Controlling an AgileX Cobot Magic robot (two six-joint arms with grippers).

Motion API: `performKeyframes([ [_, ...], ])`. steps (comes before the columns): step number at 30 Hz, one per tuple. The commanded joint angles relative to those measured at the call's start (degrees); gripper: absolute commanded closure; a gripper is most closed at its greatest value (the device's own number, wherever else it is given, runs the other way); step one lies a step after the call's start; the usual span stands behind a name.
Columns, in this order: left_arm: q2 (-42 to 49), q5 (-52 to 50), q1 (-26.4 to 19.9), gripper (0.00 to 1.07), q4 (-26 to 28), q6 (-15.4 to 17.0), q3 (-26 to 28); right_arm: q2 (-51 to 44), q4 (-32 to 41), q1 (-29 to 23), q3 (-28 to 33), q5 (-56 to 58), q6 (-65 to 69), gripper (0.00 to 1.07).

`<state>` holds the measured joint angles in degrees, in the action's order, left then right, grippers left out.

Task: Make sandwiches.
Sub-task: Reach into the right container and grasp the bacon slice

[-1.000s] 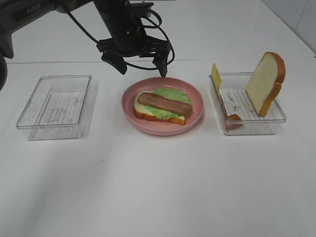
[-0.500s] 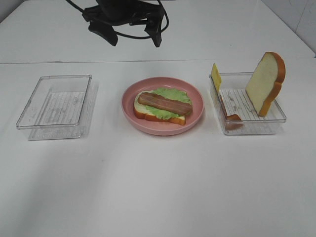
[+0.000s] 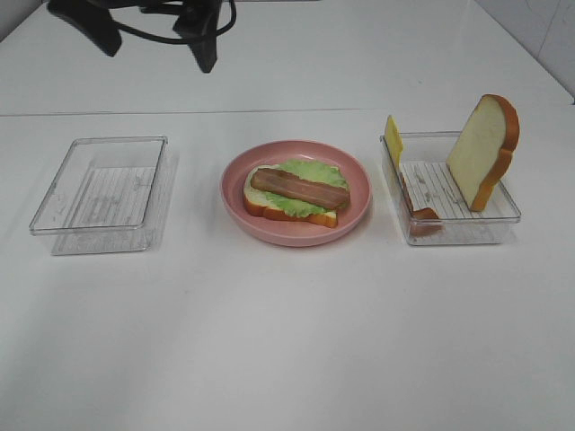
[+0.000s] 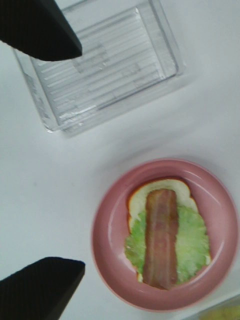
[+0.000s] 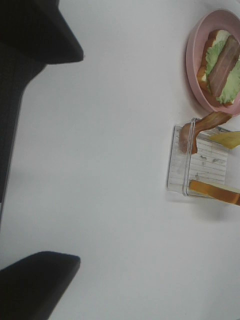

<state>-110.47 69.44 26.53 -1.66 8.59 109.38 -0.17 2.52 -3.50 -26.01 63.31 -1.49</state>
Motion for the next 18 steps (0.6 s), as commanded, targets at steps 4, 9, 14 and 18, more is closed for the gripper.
performKeyframes([
  [4,9.6,6.0,-2.5,0.07,-1.3,1.8,-12.3,-2.1,0.2,0.2,-0.3,0.2,-0.1,0.09],
  [9,22.5,5.4,-10.4,0.07,-1.5,1.7,-27.8,-2.1,0.2,0.2,-0.3,0.2,-0.1,0.09],
  [14,33.5,2.2,-15.4,0.07,-1.4,1.4,-37.5,-2.1,0.2,0.2,-0.3,0.2,-0.1,0.09],
  [18,40.2,1.0,-16.8,0.07,-1.5,1.4,-42.3,-2.1,0.2,0.2,-0.3,0.2,-0.1,0.09],
])
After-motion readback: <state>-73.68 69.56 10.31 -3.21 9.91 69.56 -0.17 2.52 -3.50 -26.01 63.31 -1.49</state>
